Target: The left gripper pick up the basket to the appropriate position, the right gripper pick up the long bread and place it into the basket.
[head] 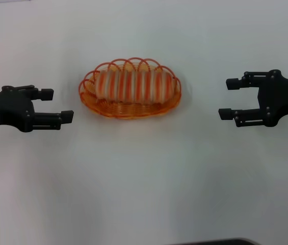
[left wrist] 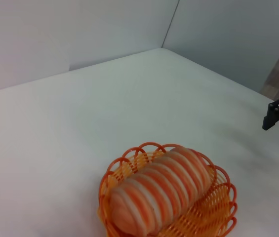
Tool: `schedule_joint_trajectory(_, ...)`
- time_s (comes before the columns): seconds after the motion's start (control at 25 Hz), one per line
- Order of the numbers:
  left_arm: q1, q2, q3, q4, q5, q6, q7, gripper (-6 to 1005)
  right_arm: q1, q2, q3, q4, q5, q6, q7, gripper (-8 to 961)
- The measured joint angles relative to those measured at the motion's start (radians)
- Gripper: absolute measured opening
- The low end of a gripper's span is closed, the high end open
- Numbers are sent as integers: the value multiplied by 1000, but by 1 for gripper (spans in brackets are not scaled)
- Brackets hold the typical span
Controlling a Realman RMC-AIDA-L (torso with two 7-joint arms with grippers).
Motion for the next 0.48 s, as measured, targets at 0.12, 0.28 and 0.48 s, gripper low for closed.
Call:
schedule_joint_trajectory(0.12, 2, -1, 0, -2, 0, -1, 2, 884, 0, 0, -1, 1, -1, 5, -1, 796)
schedule_joint_trajectory(0.28, 0, -1, 3, -9, 2, -1, 3, 884, 1, 0, -10, 2, -5, 15, 0, 796)
schedule_joint_trajectory(0.48, -10, -1, 6, -15, 3, -1, 3, 884, 4, 0, -10, 3, -5, 19, 5, 796)
